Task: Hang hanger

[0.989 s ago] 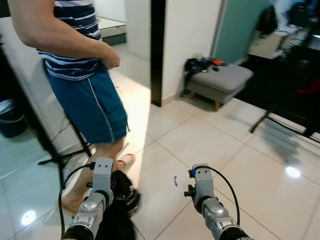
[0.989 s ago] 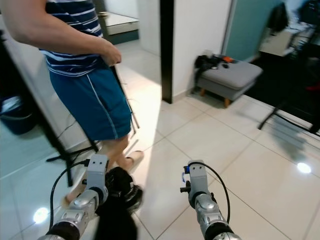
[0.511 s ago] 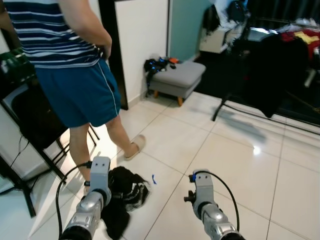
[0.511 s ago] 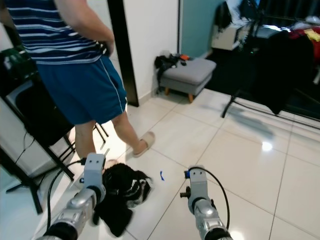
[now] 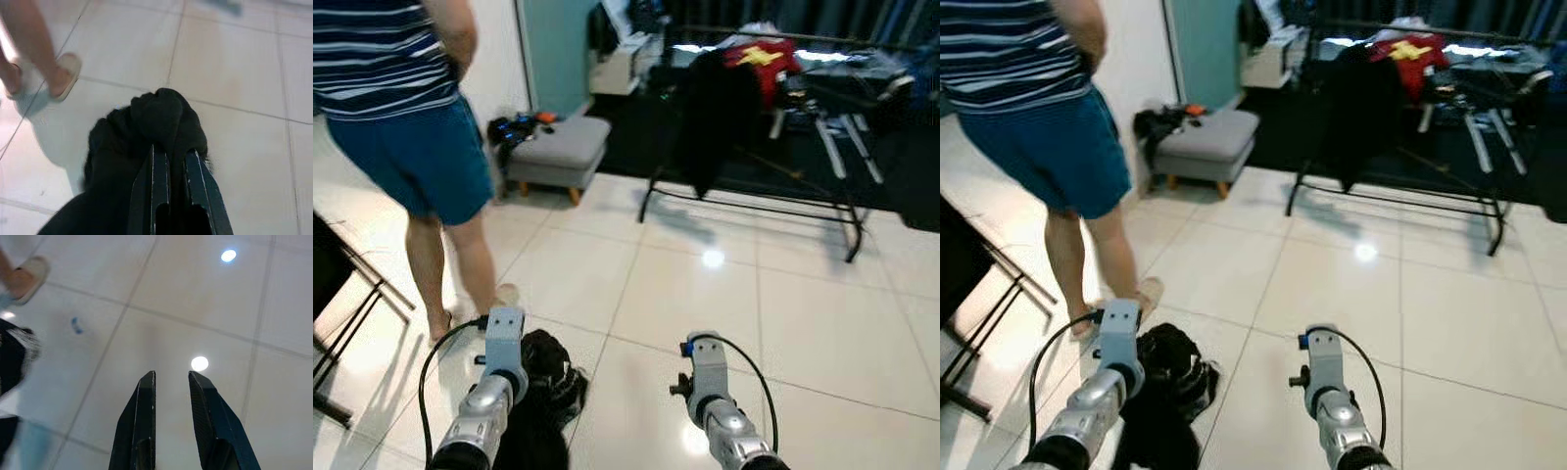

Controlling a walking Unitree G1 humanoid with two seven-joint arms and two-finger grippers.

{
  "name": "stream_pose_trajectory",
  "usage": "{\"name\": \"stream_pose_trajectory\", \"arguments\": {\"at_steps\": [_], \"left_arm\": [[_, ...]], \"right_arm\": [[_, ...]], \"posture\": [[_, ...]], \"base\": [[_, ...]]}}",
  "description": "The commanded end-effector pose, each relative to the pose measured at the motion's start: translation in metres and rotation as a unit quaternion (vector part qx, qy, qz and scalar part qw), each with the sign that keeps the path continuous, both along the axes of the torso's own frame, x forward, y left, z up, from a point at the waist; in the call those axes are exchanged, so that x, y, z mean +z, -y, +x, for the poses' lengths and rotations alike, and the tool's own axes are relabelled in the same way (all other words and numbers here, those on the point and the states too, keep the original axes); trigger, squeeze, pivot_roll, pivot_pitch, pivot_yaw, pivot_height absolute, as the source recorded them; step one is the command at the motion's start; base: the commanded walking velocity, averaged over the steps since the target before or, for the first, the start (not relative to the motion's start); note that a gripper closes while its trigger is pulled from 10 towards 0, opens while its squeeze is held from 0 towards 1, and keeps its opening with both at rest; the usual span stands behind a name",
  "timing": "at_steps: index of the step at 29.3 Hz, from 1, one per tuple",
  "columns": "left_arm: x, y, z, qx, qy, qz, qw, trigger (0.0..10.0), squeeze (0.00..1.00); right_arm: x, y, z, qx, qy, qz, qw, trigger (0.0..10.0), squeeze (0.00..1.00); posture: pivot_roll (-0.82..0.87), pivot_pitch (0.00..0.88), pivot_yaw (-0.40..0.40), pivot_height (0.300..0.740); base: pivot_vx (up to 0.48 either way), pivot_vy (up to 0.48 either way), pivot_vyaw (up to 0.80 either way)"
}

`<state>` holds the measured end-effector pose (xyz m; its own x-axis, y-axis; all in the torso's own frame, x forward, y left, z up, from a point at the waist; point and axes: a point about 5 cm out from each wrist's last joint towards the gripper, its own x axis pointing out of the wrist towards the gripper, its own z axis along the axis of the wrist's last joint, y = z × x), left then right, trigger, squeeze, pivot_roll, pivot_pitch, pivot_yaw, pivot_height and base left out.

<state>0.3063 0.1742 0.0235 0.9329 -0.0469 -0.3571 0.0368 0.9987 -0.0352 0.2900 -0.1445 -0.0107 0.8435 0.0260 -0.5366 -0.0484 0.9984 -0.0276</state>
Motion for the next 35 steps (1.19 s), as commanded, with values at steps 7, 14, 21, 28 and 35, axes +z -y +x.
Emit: {"name": "stream_pose_trajectory", "arguments": {"at_steps": [7, 14, 21, 28, 35], "left_arm": [[0.012, -0.015, 0.004, 0.028, 0.035, 0.007, 0.999, 10.0, 0.00], [0.012, -0.010, 0.003, 0.010, 0.038, -0.001, 0.999, 10.0, 0.00], [0.016, -0.008, 0.008, 0.009, 0.044, -0.002, 0.999, 10.0, 0.00], [0.015, -0.012, 0.009, 0.033, 0.031, 0.016, 0.999, 10.0, 0.00], [0.015, -0.011, 0.009, 0.032, 0.028, 0.014, 0.999, 10.0, 0.00]], "right_arm": [[0.002, -0.012, 0.003, 0.014, 0.003, 0.008, 1.000, 10.0, 0.00], [0.004, -0.011, 0.003, -0.009, 0.012, 0.019, 1.000, 10.0, 0.00], [0.002, -0.003, 0.001, -0.013, 0.010, 0.007, 1.000, 10.0, 0.00], [0.006, -0.008, 0.005, 0.037, 0.024, -0.009, 0.999, 10.0, 0.00], [0.008, -0.011, 0.007, 0.040, 0.029, -0.007, 0.999, 10.0, 0.00]], "posture": [[0.09, 0.000, 0.007, 0.740], [0.06, 0.000, 0.047, 0.740], [0.06, 0.000, 0.043, 0.740], [0.06, 0.000, 0.035, 0.740], [0.07, 0.000, 0.036, 0.740]], "base": [[0.000, 0.000, -0.80], [0.000, 0.000, -0.80], [0.000, 0.000, -0.76], [0.000, 0.000, -0.07], [0.000, 0.000, 0.00]]}}
